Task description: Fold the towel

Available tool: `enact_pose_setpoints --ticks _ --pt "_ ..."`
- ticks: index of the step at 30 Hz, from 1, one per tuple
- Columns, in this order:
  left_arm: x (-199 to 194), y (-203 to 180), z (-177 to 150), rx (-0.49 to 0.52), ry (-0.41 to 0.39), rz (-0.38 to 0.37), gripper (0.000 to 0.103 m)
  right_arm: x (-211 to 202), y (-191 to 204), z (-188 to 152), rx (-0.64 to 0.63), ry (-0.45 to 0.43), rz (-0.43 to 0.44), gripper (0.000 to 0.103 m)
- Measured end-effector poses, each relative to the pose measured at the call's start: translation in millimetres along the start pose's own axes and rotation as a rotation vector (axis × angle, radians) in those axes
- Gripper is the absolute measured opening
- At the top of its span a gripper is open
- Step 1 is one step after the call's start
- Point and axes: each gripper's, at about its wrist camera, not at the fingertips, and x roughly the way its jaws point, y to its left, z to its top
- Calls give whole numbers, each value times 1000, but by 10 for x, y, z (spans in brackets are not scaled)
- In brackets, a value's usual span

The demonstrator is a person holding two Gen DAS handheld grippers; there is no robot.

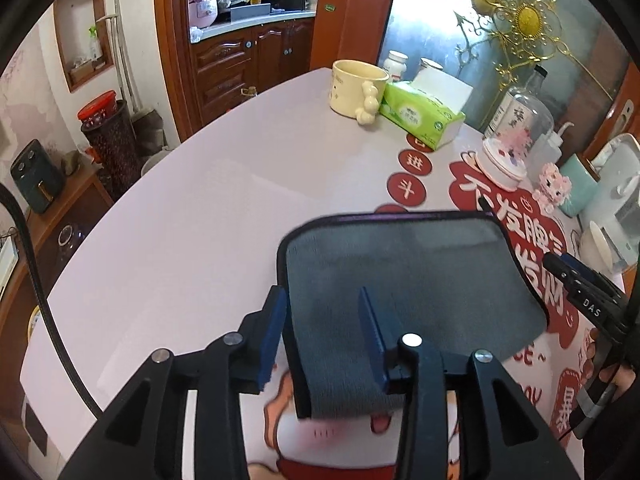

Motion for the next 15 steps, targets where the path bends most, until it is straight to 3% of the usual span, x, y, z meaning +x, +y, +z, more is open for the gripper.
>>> enact_pose_setpoints --ticks 2,15 --pt "-64 -22 -57 7 7 -4 46 -105 -43 -93 11 8 -16 57" --pt "-636 -426 -523 141 51 -102 57 -1092 -132 -870 124 26 -53 74"
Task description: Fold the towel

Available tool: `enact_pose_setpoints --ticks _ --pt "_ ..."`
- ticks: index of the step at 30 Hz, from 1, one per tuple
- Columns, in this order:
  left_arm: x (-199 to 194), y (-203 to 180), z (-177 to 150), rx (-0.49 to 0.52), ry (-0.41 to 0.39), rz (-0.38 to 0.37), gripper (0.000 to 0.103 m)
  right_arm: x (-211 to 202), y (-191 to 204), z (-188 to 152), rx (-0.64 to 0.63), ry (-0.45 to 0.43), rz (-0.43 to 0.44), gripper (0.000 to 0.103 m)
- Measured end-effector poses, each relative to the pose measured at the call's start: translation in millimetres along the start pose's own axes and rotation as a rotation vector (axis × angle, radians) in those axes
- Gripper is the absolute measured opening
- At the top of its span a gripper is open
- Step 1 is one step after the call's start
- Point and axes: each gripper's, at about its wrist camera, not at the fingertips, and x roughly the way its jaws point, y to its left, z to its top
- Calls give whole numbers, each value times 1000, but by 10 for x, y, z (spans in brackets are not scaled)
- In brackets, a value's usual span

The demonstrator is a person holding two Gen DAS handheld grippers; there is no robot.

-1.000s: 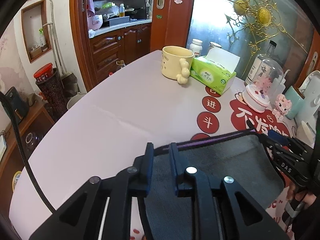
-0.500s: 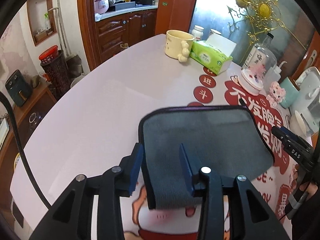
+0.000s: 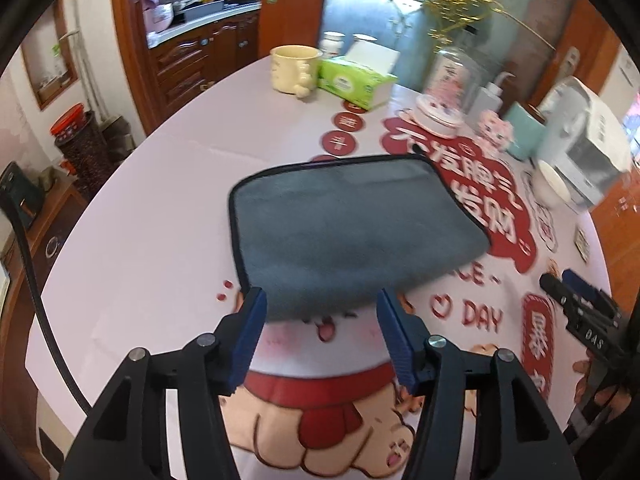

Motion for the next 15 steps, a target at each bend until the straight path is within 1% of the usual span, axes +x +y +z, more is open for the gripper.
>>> enact_pose_setpoints --ticks 1,2,4,7,8,10,13,15 --pt "-26 -38 -11 10 -3 -8 59 -78 -7 -74 19 4 -2 77" --pt "-92 -113 -51 30 -9 -21 62 -171 -10 -167 39 5 -7 78" --pt "-188 -219 -107 59 -17 -39 66 -312 -3 -319 78 10 -16 79" --pt "-357 -381 -213 105 -24 -87 69 -528 29 -570 124 28 -20 80" --pt "-418 -430 -258 121 -24 -97 69 -624 46 -665 131 31 -29 82" --pt "-546 -512 -367 150 -28 -114 71 -761 86 -795 142 36 -45 88" --pt "-750 -588 -545 194 -36 -140 75 -1014 159 -1000 167 41 -44 89" --pt "-867 -602 -648 213 -41 -151 78 -1171 209 -1106 178 41 -58 90"
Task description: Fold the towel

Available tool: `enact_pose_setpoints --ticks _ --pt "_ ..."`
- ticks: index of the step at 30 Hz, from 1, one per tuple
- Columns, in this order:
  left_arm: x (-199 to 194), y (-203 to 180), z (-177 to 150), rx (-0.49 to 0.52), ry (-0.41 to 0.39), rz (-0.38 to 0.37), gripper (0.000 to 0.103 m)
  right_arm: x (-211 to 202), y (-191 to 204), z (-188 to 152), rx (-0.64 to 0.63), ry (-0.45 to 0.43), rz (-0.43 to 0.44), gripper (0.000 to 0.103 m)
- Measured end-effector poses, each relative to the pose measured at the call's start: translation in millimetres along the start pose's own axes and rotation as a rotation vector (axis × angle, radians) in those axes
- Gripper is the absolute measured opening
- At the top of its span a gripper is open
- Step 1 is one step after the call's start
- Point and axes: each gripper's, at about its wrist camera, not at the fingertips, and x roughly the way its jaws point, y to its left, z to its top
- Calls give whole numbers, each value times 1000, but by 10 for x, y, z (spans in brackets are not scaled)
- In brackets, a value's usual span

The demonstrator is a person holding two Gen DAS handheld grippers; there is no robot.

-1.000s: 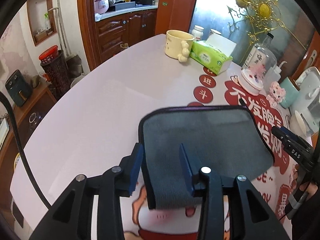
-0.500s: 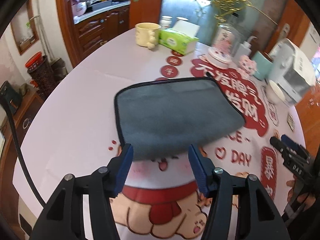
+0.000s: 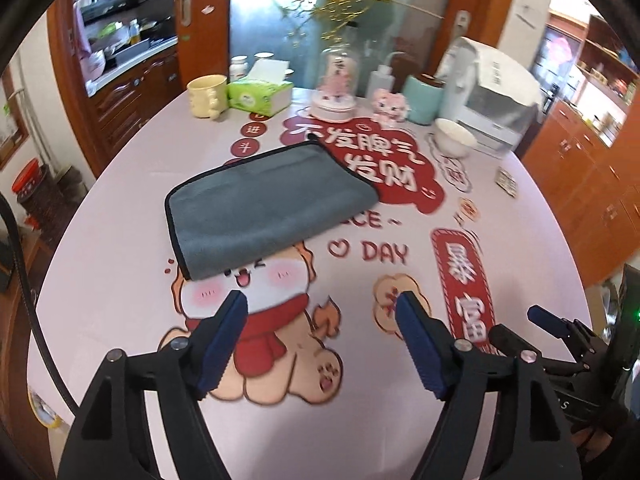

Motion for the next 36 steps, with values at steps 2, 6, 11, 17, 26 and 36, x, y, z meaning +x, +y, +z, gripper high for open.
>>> enact_pose_setpoints --ticks 2,6,11,17,26,36 --pt "-117 -13 -87 -1 0 -36 82 -152 28 -118 16 9 -18 90" --pt "-425 -20 -246 2 -29 -100 86 -515 72 -342 70 2 -54 92" --pt "-800 6 -400 20 -70 -107 95 -925 140 -591 128 -23 -101 97" --pt "-1233 57 -637 37 -89 -75 95 -1386 232 -886 209 -44 -133 100" --pt "-1696 70 -807 -51 -114 -46 97 -1830 302 -969 220 -60 -94 103" --pt "-1920 -269 -975 1 -150 46 102 -2102 366 -997 149 -66 -55 103"
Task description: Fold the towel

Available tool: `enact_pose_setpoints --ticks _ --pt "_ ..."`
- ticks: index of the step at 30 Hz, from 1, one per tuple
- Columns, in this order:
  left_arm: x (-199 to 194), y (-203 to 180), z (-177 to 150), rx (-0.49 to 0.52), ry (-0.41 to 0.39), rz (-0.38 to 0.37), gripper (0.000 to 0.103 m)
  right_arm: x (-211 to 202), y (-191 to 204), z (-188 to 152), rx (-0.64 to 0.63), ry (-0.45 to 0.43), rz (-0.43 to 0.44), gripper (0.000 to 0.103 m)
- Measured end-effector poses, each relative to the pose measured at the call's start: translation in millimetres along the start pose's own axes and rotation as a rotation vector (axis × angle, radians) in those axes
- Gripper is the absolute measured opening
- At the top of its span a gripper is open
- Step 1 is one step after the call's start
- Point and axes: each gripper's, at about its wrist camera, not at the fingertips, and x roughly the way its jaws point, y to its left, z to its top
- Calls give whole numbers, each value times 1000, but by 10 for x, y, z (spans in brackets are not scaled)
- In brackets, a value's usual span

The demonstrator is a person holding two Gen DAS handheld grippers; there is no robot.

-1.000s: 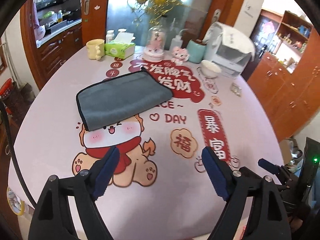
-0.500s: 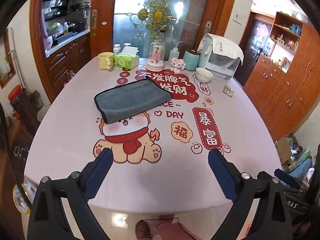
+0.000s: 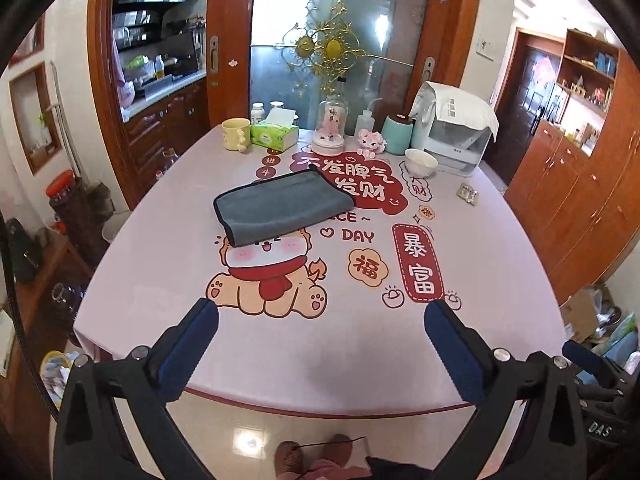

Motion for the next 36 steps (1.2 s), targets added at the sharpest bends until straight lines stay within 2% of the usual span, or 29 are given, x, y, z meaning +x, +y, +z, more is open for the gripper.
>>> enact_pose_setpoints --ticks 3,9,16,27,36 --pt "-19 -94 -78 27 -4 22 102 -40 -5 -75 5 7 -4 103" --pt "-53 -148 -134 35 -27 60 102 -153 58 -195 -11 -37 -18 103" --pt "-143 -207 -143 62 -77 110 102 -202 34 -189 4 -67 -51 103" --pt "-142 -215 -106 70 -112 122 102 -294 106 -117 -21 -141 -84 103" --pt "-116 -175 -91 70 -102 124 102 -194 133 -45 -33 -120 -75 103"
